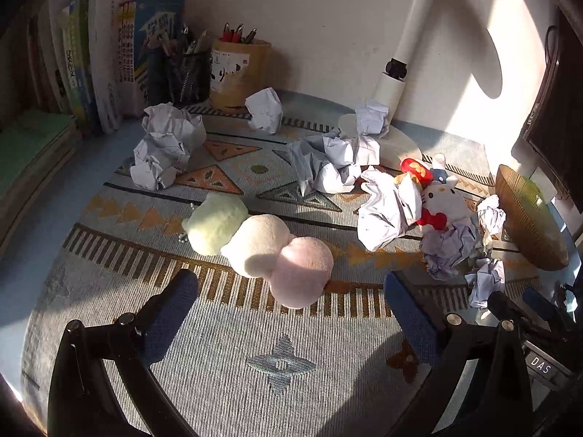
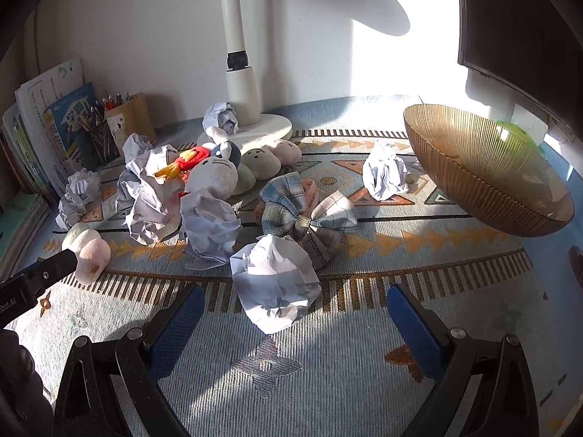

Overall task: Organize objects
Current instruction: 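Close left tool on the green-white-pink plush balls while right tool grasps the paper ball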

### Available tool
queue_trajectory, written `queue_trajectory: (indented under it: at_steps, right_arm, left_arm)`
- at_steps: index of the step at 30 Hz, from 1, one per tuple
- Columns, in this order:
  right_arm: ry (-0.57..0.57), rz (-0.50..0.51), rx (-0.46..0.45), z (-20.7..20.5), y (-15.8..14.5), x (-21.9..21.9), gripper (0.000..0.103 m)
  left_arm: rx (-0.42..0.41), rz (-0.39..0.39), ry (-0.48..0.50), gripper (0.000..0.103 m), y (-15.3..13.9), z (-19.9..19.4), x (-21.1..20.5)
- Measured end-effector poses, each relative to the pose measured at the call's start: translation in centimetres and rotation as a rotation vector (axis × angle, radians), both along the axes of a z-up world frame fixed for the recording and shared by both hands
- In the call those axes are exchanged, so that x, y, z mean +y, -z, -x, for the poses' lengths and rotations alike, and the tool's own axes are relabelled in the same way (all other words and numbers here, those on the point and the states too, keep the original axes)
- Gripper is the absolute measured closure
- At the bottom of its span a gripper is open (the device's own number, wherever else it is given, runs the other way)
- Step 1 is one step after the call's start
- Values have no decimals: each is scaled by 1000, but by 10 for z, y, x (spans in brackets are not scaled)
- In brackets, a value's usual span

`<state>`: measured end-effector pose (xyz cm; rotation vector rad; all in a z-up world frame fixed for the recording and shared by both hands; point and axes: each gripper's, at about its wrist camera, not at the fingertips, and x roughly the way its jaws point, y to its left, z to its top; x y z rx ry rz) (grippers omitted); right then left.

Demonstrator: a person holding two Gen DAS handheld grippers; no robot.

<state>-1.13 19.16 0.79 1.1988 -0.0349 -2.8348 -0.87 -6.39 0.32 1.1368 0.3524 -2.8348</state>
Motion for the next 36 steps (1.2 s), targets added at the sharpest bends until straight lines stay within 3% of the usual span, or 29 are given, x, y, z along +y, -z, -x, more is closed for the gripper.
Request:
queue_trajectory:
  at_steps: [4, 8, 10, 13, 14, 15, 18, 19, 22, 24, 27, 29, 33, 36]
  right_arm:
    - [-3, -5, -68, 12, 7, -2, 21]
    - [-31, -1, -104, 20, 13, -7, 26]
    - [-37, -18, -107, 22, 15, -11, 27]
    - [-44, -32, -118, 23, 17, -14, 38]
    - [-47, -27, -125, 24, 19, -14, 48]
    - [-47, -17, -130, 24, 19, -12, 52]
    - [-39, 17, -119, 24, 17, -6, 58]
    - [-42, 29, -115, 23, 16, -5, 58]
    - [-50, 50, -101, 19, 12, -3, 58]
    - [-58, 79, -110, 14, 10, 0, 58]
    - [-70, 127, -148, 5, 10, 2, 58]
    - [-68, 99, -151, -1, 12, 0, 58]
    - [-75, 55, -160, -6, 20, -6, 58]
    - [-86, 38, -150, -7, 20, -6, 58]
  left_arm:
    - [-79, -11, -86, 1, 10, 21, -1]
    - [-186, -109, -179, 2, 29, 42, -16]
    - [-191, -75, -219, 2, 28, 47, -15]
    - [-210, -65, -236, 4, 31, 52, -14]
    - [-214, -45, -249, 8, 33, 53, -13]
    - [-220, -15, -260, 13, 32, 54, -10]
    - [-212, 27, -242, 38, 28, 52, -3]
    - [-210, 34, -232, 40, 26, 51, -2]
    - [-189, 51, -160, 43, 24, 43, 5]
    - [-138, 76, -41, 43, 16, 29, 17]
    - [-75, 211, 143, 43, 1, -2, 44]
    - [-64, 254, 272, 43, -2, -22, 59]
    - [-84, 246, 409, 41, 4, -40, 71]
    - [-124, 217, 420, 36, 15, -35, 70]
